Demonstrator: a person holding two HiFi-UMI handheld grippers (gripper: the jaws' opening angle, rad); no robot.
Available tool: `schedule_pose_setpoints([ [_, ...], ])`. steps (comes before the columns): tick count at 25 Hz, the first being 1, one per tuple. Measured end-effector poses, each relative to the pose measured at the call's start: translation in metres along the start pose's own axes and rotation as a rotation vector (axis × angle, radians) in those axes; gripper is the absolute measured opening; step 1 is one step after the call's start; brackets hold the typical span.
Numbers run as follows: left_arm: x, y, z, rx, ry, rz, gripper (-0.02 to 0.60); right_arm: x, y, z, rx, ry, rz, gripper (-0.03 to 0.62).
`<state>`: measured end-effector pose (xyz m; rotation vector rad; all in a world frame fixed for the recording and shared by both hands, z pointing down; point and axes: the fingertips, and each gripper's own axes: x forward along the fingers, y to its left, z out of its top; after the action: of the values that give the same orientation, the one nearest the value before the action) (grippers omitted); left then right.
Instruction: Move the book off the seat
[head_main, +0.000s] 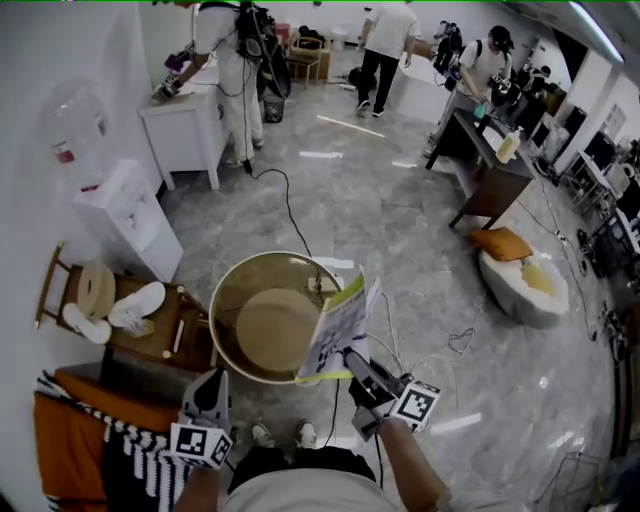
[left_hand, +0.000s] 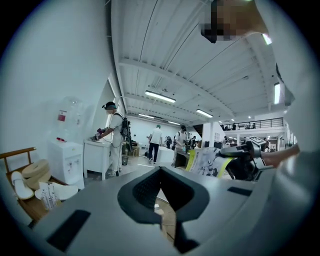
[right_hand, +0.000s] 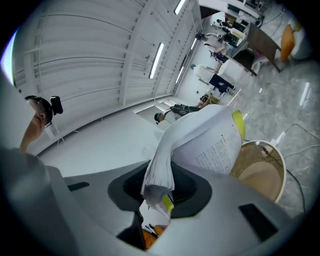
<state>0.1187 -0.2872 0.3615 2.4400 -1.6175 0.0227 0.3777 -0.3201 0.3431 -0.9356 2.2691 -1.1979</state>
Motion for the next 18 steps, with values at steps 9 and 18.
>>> schedule_pose_setpoints([
  [9,0.018,0.032,-0.027,-0.023,0.046,-0.048,0.017,0.024,-0.015,-0.015,-0.009,-0.027,-0.034,0.104],
  [18,0.026,0.069,-0.083,-0.047,0.121,-0.022,0.017,0.077,-0.084,-0.063,0.009,0.062,-0.052,0.104],
])
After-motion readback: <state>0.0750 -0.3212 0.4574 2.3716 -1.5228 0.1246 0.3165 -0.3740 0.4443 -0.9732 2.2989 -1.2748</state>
